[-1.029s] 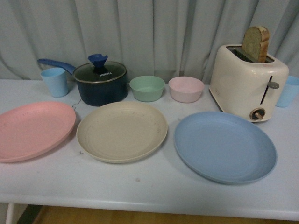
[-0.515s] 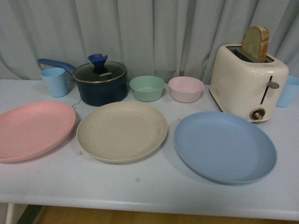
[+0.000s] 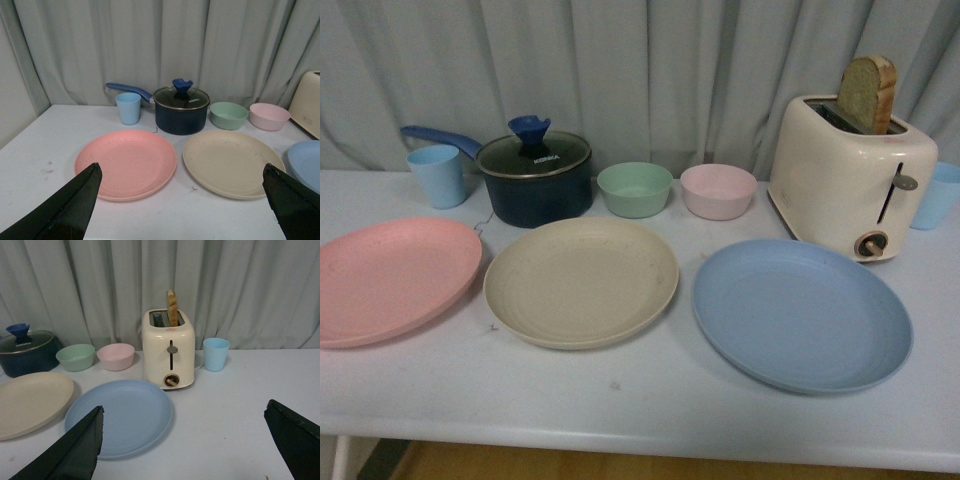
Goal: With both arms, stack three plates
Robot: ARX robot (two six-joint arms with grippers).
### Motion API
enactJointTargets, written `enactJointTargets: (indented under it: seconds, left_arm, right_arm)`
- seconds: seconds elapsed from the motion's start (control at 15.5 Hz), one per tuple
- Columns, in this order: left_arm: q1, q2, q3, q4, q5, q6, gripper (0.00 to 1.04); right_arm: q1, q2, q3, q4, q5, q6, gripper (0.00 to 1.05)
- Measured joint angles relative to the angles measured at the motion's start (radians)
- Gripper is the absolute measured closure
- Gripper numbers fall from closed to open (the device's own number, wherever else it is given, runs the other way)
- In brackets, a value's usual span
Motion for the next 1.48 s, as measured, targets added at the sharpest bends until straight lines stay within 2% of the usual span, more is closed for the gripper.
enactJointTargets:
  seconds: [1.48]
  left_arm:
    - [0.000,0.000,0.000,0.000,0.000,0.000,0.07]
  right_arm:
    - [0.000,0.000,0.000,0.000,0.000,0.000,0.06]
